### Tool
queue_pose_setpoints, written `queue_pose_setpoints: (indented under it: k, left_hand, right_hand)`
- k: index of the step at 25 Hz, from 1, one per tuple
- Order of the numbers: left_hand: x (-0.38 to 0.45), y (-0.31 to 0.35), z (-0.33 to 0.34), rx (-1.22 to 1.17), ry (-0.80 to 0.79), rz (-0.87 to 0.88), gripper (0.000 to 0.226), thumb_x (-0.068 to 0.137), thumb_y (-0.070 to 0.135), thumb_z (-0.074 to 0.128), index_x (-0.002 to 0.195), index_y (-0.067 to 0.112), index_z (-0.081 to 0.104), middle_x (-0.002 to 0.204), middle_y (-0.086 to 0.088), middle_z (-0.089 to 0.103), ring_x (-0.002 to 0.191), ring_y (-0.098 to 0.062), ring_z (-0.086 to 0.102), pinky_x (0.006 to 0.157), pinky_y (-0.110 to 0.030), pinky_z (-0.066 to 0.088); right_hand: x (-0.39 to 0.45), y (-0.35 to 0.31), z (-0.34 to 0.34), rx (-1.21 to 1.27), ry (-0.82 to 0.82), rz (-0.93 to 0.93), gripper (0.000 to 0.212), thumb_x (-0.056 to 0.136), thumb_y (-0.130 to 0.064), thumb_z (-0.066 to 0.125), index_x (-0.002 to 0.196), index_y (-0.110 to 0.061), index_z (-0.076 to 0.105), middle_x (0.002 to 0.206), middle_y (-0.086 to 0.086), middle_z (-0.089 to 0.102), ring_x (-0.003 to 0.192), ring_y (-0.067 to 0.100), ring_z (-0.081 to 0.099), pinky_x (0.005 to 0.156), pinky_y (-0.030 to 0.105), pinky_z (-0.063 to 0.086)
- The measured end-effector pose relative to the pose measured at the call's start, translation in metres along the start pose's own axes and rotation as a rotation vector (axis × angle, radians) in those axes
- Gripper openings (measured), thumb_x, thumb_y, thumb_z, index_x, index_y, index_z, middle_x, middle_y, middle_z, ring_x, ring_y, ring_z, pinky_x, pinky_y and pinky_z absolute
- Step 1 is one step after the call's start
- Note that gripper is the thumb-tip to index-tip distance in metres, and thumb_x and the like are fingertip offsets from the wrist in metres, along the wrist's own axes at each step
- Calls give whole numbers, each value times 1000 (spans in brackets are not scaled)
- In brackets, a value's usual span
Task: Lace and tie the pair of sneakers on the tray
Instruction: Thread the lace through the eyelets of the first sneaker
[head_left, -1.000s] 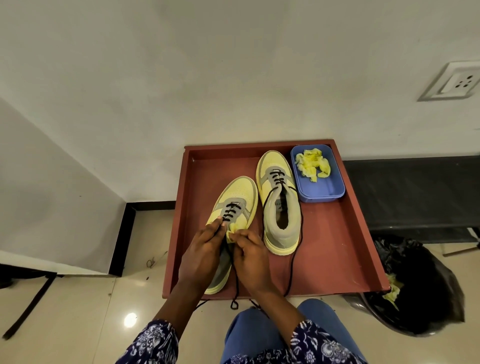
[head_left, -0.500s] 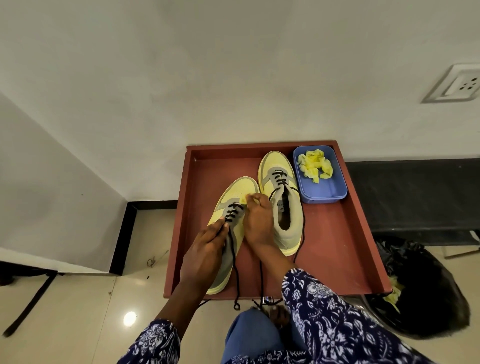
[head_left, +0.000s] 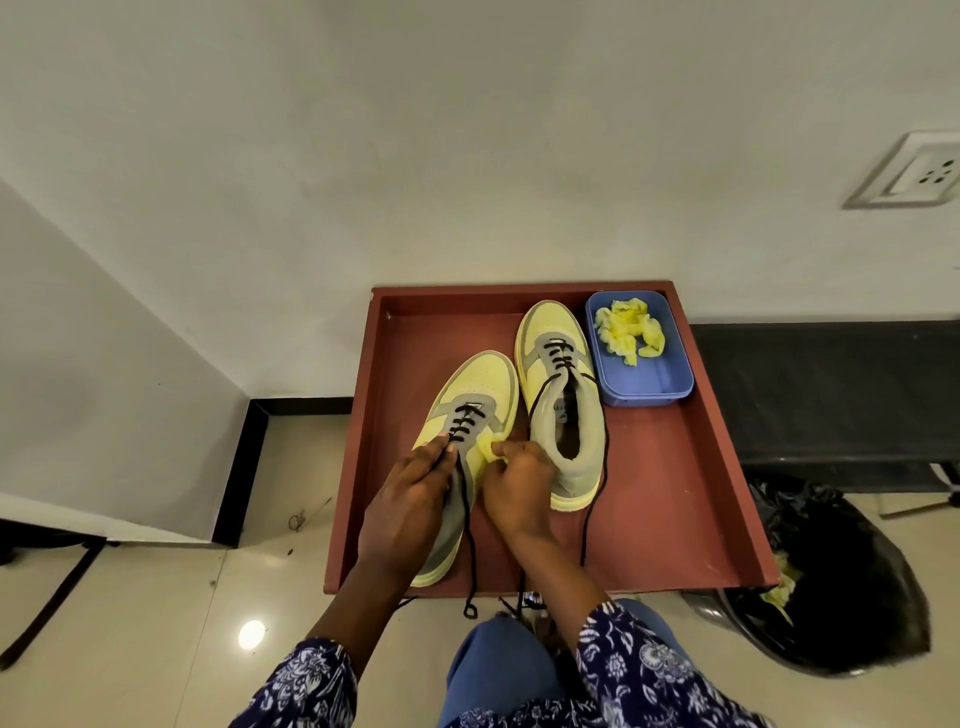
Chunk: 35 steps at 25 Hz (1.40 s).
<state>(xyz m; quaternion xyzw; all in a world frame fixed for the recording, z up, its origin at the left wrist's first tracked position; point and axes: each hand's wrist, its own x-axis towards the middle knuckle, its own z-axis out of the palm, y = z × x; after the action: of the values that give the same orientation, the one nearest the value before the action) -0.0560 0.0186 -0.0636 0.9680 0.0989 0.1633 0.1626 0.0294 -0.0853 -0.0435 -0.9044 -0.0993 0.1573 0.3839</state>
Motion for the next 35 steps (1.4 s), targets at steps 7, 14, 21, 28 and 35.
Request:
queue_pose_setpoints:
  k: [7,14,21,28,35]
  left_hand:
    - [-1,-9,8,-73,20,-16,39,88,25,40,118,9,60,121,-15,62,111,-16,46,82,-44,57]
    - [-4,-2,-3,16,-10,-39,31,80,12,64,110,2,66,117,-17,64,103,-31,65,78,-42,58]
    - [-14,-7,-8,-34,-4,-61,45,89,30,35,114,6,65,123,-13,62,114,-19,54,102,-12,34]
    - [-19,-18,-3,-42,-7,-29,50,98,37,28,114,5,63,124,-12,61,114,-24,55,98,-27,44]
    - [-21,-16,-3,36,27,23,40,94,27,39,112,2,65,120,-15,63,111,-28,60,93,-35,50]
  right_hand:
    - [21,-5,11,-68,-62,-189,48,87,3,42,134,4,40,138,21,38,132,28,36,110,17,18]
    - [-17,15,28,-35,-37,-102,37,91,-1,42,127,-3,52,127,13,52,114,26,51,94,12,33]
    - [-13,3,18,290,71,80,32,87,1,47,117,-4,58,115,13,63,107,27,58,84,18,38]
    - [35,-11,12,89,48,-162,37,84,9,46,117,1,60,117,21,56,109,32,55,95,25,39]
    - [-2,5,34,202,14,95,38,89,3,41,124,-2,56,121,18,56,112,31,53,94,22,36]
